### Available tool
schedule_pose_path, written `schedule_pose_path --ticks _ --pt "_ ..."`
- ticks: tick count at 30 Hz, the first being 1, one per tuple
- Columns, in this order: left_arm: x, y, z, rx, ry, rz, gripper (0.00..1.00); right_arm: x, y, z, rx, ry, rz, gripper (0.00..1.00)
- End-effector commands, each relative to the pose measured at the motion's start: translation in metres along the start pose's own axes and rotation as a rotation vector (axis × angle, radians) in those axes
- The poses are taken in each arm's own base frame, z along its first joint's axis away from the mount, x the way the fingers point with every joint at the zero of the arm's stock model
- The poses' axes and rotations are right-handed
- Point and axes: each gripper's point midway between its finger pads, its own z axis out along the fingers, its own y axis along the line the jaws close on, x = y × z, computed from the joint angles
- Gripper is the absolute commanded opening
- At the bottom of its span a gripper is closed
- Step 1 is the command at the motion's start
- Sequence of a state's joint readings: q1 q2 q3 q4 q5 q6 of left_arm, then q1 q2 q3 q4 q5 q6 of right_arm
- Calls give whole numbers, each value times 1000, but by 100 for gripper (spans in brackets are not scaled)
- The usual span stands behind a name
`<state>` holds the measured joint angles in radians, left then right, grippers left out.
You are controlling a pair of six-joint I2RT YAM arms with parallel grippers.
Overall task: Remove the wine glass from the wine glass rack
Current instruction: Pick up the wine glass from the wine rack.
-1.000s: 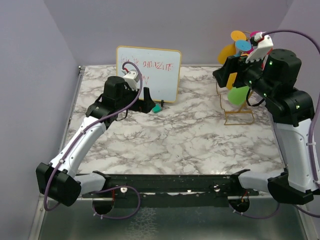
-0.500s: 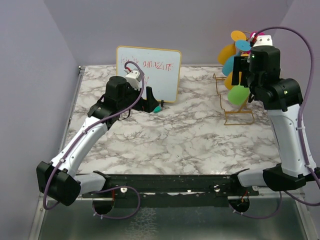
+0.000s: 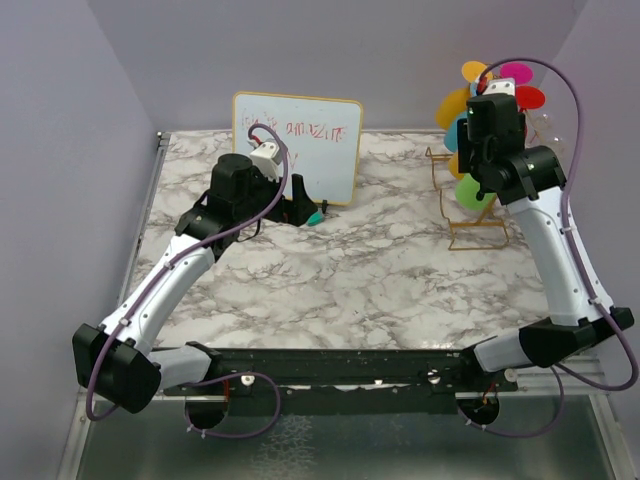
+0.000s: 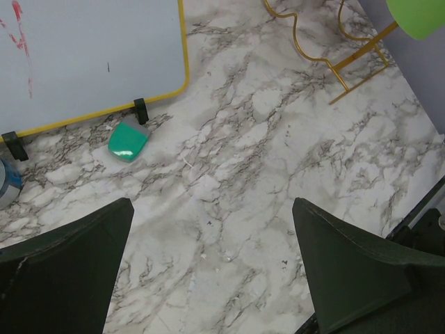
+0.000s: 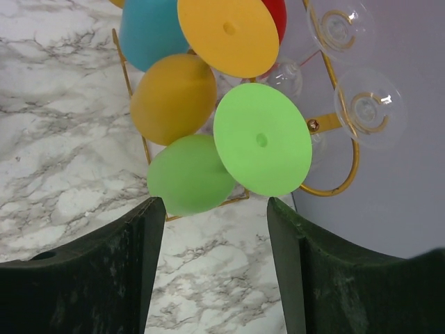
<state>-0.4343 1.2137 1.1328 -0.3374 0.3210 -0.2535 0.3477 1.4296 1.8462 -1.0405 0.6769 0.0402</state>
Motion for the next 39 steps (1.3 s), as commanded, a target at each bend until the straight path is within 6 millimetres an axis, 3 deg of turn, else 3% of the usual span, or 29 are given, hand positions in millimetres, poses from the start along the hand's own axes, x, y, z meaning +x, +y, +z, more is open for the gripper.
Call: schedule_pose_path --ticks 1,10,13,16,21,30,39 --pt "-2 0 -3 -9 -23 15 99 -13 -9 10 96 -42 5 66" --pt "-4 2 -11 -27 -48 29 99 -25 -13 24 153 -46 -76 68" --pt "-5 4 -12 -42 -56 28 99 -29 -24 29 247 -58 -74 70" --pt "-7 4 -16 -45 -66 31 99 -37 -17 31 189 -84 -54 69" --pt "-4 4 -21 -53 -76 24 99 -20 -16 41 219 -29 -147 69" --pt "-2 10 -23 -87 -82 29 99 0 -12 45 217 -10 -122 61" --pt "-2 4 -26 -61 -86 21 99 -21 -24 41 274 -59 -116 62"
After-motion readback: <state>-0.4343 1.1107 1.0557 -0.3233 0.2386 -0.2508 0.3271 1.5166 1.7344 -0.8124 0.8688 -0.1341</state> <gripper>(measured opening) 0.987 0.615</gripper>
